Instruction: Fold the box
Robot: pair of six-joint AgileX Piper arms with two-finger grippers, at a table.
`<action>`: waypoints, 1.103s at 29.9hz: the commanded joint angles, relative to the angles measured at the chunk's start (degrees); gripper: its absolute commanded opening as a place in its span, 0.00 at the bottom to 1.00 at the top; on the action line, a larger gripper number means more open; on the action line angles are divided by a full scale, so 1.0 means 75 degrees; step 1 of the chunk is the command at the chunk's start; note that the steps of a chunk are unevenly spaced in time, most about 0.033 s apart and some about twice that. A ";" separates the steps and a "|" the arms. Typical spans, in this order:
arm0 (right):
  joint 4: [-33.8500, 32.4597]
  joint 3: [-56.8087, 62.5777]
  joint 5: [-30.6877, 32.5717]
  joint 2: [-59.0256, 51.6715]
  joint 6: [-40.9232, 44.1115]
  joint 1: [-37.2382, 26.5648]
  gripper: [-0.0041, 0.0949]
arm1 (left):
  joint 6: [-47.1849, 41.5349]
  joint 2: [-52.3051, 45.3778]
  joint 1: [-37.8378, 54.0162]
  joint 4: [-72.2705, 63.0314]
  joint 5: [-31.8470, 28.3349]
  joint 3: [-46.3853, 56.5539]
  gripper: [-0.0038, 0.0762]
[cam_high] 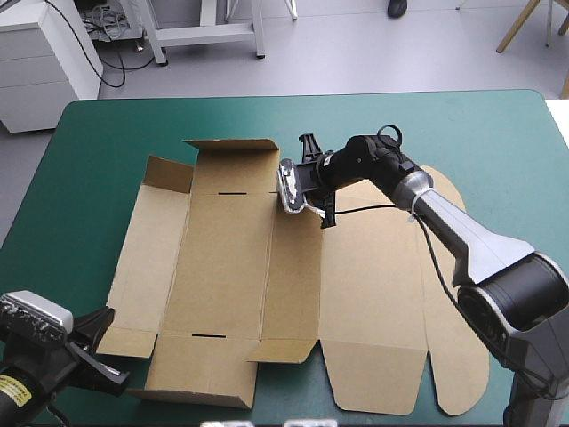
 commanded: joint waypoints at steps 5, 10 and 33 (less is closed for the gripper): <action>0.0241 -0.0287 -0.0476 -0.0429 -0.0070 0.0009 0.04 | -0.0034 0.0140 -0.0018 -0.0110 -0.0435 -0.0240 0.04; 0.0256 -0.0287 -0.0638 -0.0429 -0.0032 0.0009 0.32 | -0.0034 0.0140 -0.0018 -0.0110 -0.0362 -0.0240 0.04; 0.0215 -0.0287 -0.0974 -0.2405 0.7980 -0.0476 0.03 | -0.0094 0.0140 -0.0018 -0.0126 -0.0565 -0.0240 0.04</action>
